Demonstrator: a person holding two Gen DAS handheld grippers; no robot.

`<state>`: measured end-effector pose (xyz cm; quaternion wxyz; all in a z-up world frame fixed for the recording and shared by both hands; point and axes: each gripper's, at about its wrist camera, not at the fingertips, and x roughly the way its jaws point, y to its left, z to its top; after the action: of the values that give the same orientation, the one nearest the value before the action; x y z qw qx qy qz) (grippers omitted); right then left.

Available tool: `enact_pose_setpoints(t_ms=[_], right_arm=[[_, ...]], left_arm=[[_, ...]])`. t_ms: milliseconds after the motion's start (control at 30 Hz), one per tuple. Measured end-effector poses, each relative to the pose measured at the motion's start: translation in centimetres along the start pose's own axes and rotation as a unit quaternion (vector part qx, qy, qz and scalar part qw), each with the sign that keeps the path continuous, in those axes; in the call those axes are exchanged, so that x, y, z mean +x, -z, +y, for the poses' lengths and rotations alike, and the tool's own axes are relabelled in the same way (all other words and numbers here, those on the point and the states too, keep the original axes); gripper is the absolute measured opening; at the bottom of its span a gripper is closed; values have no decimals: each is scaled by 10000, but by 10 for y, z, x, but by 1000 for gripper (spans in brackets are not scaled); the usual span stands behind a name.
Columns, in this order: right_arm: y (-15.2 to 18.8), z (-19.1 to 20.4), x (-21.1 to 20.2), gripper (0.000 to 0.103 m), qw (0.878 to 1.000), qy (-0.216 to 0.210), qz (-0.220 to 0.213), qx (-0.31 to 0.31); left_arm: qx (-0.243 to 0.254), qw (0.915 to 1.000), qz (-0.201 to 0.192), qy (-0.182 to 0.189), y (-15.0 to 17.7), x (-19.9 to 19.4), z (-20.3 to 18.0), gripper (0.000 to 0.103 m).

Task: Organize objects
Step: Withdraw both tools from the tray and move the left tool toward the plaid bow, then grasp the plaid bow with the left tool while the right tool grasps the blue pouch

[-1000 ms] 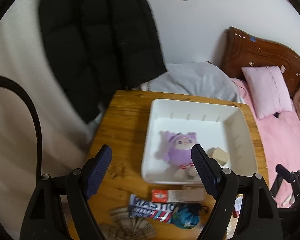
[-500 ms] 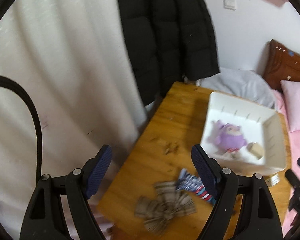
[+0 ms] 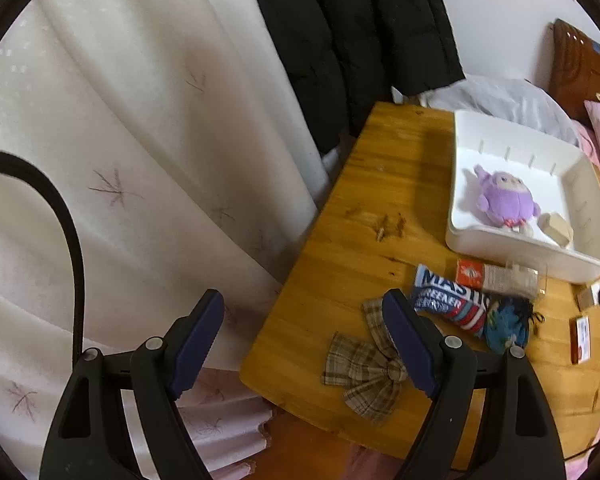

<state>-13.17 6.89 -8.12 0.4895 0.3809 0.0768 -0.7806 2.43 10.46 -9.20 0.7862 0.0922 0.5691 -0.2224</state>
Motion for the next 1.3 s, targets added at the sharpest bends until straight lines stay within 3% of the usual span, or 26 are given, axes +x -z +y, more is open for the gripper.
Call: enact_pose_setpoints(t_ms=[267, 567, 867, 1033, 1300], right_arm=[[21, 29, 17, 83, 9994, 171, 309, 37], [38, 47, 39, 83, 9951, 494, 696, 508], [53, 48, 67, 83, 9813, 821, 1108, 1345], [61, 41, 83, 83, 9689, 985, 1298, 1863], [69, 33, 103, 79, 9552, 1278, 1414, 2263]], left_arm=[[681, 9950, 351, 634, 9, 17, -8, 84], [1608, 9752, 786, 1305, 17, 41, -25, 84], [2505, 9402, 1291, 1912, 23, 68, -47, 84], [2893, 9135, 1709, 2296, 30, 88, -58, 84], [3453, 8801, 2113, 2481, 48, 118, -72, 84]])
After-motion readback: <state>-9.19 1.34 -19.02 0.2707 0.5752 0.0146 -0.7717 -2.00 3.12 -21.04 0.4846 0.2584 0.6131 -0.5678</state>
